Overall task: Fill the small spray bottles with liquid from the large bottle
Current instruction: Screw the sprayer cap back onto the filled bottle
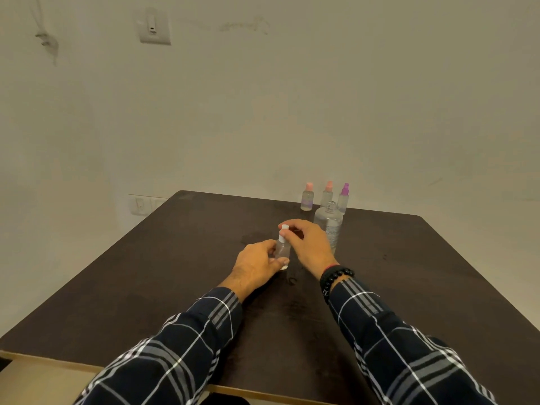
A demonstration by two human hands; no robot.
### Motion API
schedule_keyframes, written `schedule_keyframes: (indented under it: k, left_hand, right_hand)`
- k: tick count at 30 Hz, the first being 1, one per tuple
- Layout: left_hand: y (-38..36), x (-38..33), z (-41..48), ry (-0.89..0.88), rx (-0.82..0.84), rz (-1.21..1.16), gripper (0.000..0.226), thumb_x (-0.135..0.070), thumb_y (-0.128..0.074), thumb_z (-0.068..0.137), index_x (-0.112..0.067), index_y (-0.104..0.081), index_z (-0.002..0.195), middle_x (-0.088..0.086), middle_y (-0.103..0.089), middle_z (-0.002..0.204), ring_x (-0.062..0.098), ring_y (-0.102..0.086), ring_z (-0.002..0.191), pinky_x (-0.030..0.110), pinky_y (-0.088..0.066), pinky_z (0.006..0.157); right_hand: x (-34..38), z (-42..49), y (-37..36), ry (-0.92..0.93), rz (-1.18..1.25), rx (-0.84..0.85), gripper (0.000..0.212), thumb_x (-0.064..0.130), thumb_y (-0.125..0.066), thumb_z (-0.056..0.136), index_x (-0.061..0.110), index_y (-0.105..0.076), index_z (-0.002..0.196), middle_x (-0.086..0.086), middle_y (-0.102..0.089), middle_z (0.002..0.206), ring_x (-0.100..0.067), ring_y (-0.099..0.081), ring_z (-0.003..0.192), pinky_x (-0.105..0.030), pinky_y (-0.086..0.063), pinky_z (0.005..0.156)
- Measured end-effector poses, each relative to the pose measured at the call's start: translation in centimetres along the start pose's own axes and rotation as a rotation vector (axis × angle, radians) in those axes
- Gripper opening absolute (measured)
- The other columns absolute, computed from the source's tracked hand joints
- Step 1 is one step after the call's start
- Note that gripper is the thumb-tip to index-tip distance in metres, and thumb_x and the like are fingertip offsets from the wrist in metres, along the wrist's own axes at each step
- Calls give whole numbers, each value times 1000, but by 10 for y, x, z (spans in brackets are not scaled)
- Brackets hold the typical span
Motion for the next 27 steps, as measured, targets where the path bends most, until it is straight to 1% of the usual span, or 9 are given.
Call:
schedule_keyframes:
  k: [5, 9, 12, 15, 17, 19, 21, 24, 27]
  left_hand:
    - [1, -1, 2, 15, 3, 0, 41, -46, -65, 92, -26, -55, 126, -9, -63, 106, 7, -59, 90, 28, -50, 84]
    - [2, -1, 0, 6, -21, -42, 56, -45, -68, 90, -29, -44, 138, -8, -64, 113, 10, -64, 96, 31, -53, 87]
    - [4, -3, -3, -21, -38, -47, 55, -47, -65, 91, -31, -44, 140, -6, -66, 117, 13, -64, 101, 31, -52, 89]
    - [3, -3, -3, -9, -33, -38, 48, -50, -62, 92, -28, -49, 133, -6, -67, 108, 14, -66, 95, 37, -55, 90]
    - [3, -3, -2, 16, -27, -31, 42, -52, -60, 92, -26, -53, 124, -6, -66, 99, 15, -66, 90, 37, -56, 87]
    - [3, -2, -1, 13, -29, -61, 40, -50, -61, 92, -30, -54, 126, -5, -67, 103, 16, -65, 94, 39, -55, 90]
    - [3, -2, -2, -11, -20, -75, 43, -45, -64, 92, -34, -52, 131, -6, -66, 111, 15, -64, 100, 39, -53, 94]
    - [3, -2, -1, -14, -18, -80, 48, -45, -67, 90, -32, -52, 134, -8, -65, 118, 14, -63, 106, 32, -50, 95]
    - [3, -2, -2, -25, -14, -73, 49, -44, -68, 90, -32, -52, 135, -7, -65, 121, 14, -62, 109, 33, -51, 95]
  right_hand:
    - [0, -5, -5, -79, 124, -98, 11, 27, -76, 87, 19, -70, 93, 7, -69, 91, -3, -63, 85, -15, -45, 74]
    - [5, -8, -11, -139, 134, -178, 19, 29, -78, 86, 17, -63, 85, 5, -63, 83, -6, -58, 76, -16, -42, 67]
    - [6, -8, -18, -201, 87, -213, 28, 37, -76, 86, 19, -55, 85, 5, -58, 79, -9, -55, 72, -22, -44, 66]
    - [7, -11, -19, -199, 18, -203, 33, 47, -75, 84, 22, -54, 93, 5, -59, 85, -11, -57, 78, -26, -49, 71]
    - [2, -13, -19, -184, 38, -122, 41, 48, -76, 82, 24, -56, 109, 6, -60, 99, -8, -58, 88, -25, -51, 80]
    - [-7, -13, -18, -173, 80, -9, 53, 48, -73, 85, 24, -56, 129, 8, -60, 116, -8, -59, 103, -28, -52, 94]
    - [-12, -14, -15, -135, 88, 87, 45, 43, -65, 93, 22, -61, 132, 7, -64, 121, -4, -61, 108, -27, -50, 101]
    - [-13, -19, -6, -75, 142, 98, 25, 21, -58, 101, 18, -69, 123, 7, -70, 114, 7, -62, 99, -7, -46, 86]
    - [-20, -18, -6, -92, 191, 23, 16, 23, -68, 94, 20, -73, 109, 8, -73, 107, -2, -66, 100, -21, -52, 90]
Point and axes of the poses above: each hand's wrist, its own z-axis towards the middle knuckle, its own y-axis out of the back of the hand, x = y × z, the point moved 2 cm from there along z, towards the middle knuckle
